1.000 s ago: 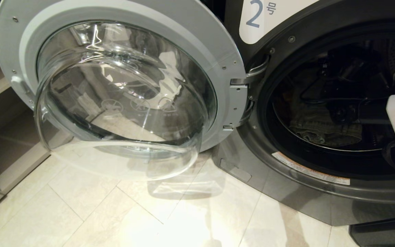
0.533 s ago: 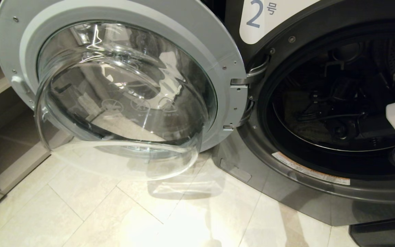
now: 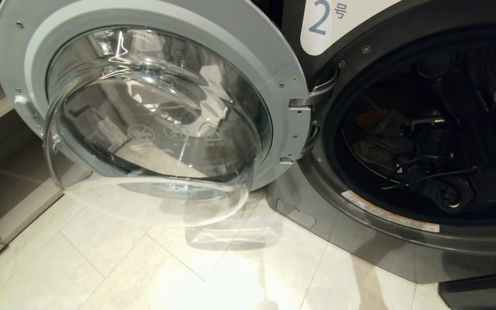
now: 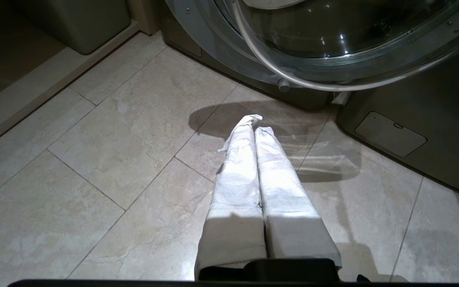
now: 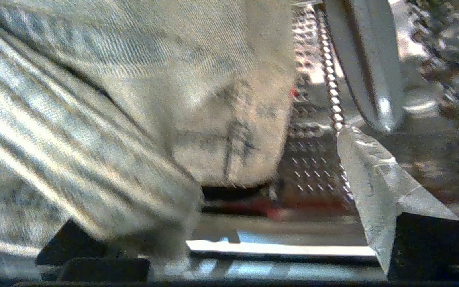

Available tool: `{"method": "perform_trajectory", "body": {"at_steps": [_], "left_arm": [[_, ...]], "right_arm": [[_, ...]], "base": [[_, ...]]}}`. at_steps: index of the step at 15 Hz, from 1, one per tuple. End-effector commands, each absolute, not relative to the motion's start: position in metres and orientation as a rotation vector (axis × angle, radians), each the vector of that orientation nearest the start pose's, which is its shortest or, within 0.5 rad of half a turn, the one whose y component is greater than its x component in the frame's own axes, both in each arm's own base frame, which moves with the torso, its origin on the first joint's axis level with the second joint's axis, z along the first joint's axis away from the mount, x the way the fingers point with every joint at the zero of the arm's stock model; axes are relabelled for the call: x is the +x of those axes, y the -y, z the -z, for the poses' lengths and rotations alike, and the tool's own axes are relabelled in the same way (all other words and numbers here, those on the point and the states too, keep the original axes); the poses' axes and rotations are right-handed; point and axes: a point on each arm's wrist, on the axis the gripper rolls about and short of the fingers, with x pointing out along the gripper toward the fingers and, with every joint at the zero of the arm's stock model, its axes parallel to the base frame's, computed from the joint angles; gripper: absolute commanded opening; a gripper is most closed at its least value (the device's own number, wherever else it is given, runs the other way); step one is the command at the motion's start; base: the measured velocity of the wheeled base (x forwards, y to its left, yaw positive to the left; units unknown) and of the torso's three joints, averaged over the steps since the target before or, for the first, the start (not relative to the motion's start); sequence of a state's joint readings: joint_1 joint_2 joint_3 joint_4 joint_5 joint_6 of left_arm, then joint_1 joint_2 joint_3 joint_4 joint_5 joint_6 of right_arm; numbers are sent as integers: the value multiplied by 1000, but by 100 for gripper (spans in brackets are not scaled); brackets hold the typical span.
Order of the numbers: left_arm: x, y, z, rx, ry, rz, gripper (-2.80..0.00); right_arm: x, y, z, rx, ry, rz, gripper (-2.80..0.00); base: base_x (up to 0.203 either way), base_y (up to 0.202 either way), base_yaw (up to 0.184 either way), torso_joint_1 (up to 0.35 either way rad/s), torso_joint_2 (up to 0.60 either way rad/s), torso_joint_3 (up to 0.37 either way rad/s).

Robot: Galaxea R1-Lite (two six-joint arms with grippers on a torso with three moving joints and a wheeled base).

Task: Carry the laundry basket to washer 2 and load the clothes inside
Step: Place the clothes into the washing machine

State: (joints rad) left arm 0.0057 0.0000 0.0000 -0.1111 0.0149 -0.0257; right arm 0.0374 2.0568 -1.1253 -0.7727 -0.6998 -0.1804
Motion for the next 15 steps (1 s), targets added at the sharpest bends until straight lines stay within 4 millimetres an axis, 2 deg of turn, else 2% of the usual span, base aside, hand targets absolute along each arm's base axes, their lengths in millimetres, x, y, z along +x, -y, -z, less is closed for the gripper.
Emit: {"method": "perform_trajectory", "body": {"at_steps": [1,3,5,8,11,12,14,15], "left_arm": [[-20,0,-76,-26,72,-21,-280],[-20,0,-76,-26,71,-21,-280],[-20,0,-76,-26,72,-21,-280],[-20,0,-76,-26,72,-21,-280],[-20,0,-76,-26,71,-21,-280],[-20,0,-76,-26,72,-21,-280],[-20,0,-76,-26,72,-22,-280],[-20,0,-76,-26,72,-21,-280]], "right_arm": [[386,-1,-166,-191,-195,650,0],[383,-1,-165,-186,-198,654,0],[382,-1,-175,-173,-169,656,0],[388,-5,-200,-106,-68,665,0],[389,-8,-217,-8,17,743,0],[389,-11,-217,15,20,753,0],[383,-13,-201,-27,-114,754,0],[381,-14,-200,-8,-148,752,0]], "base": [[0,0,0,0,0,0],[0,0,0,0,0,0],[0,0,0,0,0,0],[0,0,0,0,0,0],[0,0,0,0,0,0],[0,0,0,0,0,0],[0,0,0,0,0,0],[0,0,0,0,0,0]]}}
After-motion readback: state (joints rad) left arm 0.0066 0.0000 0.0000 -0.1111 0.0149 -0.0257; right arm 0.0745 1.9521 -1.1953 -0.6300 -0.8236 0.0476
